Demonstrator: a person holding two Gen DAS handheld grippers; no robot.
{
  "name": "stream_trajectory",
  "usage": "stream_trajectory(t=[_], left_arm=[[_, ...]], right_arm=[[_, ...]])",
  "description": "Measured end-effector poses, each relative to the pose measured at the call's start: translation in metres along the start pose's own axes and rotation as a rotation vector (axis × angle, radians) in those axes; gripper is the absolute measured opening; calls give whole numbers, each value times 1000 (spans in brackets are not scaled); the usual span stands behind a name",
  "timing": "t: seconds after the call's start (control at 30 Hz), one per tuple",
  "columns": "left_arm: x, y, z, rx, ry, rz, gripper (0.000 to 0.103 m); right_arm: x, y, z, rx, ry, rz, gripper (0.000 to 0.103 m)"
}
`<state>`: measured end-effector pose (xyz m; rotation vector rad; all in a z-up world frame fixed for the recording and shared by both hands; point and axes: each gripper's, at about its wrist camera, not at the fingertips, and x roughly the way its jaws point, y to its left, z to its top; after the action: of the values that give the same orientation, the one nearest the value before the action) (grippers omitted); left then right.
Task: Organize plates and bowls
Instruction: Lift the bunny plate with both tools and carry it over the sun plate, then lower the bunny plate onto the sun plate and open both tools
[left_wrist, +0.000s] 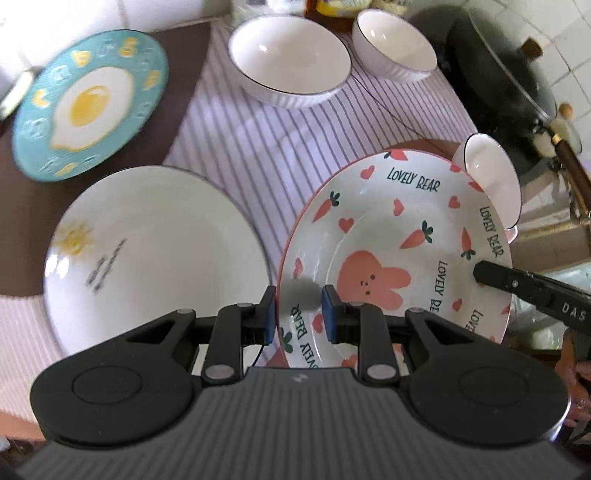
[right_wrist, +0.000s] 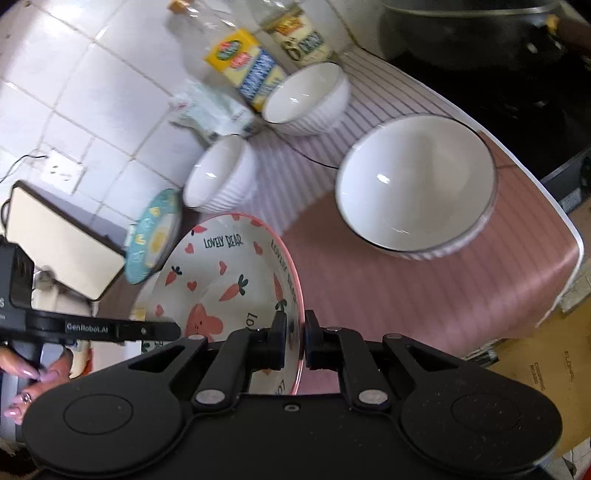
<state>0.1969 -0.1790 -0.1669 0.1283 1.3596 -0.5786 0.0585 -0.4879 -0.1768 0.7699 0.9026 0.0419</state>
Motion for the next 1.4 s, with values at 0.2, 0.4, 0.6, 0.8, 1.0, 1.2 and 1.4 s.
stream_trajectory(t=[0.2, 0.4, 0.6, 0.8, 1.0, 1.2, 1.4], left_arm=[[-35, 22, -21, -85, -43, 18, 23], [-51, 61, -45, -225, -57, 15, 23], [-59, 106, -57, -350, -81, 37, 23], [-51, 151, -54, -374, -63, 49, 23], [-37, 193, -49, -362, -17, 37, 24], [-13, 209, -35, -286, 49, 36, 24], [-1, 196, -23, -153, 71, 80, 24]], right_arm=[[-5, 35, 12, -79, 38, 49, 13], [12, 77, 17, -182, 76, 79, 13], [46, 112, 20, -224, 135, 114, 13], [84, 142, 15, -254, 164, 121, 13], [118, 162, 1, -217, 171, 96, 13], [138, 168, -13, -178, 139, 34, 13], [141, 169, -19, -162, 75, -13, 13]])
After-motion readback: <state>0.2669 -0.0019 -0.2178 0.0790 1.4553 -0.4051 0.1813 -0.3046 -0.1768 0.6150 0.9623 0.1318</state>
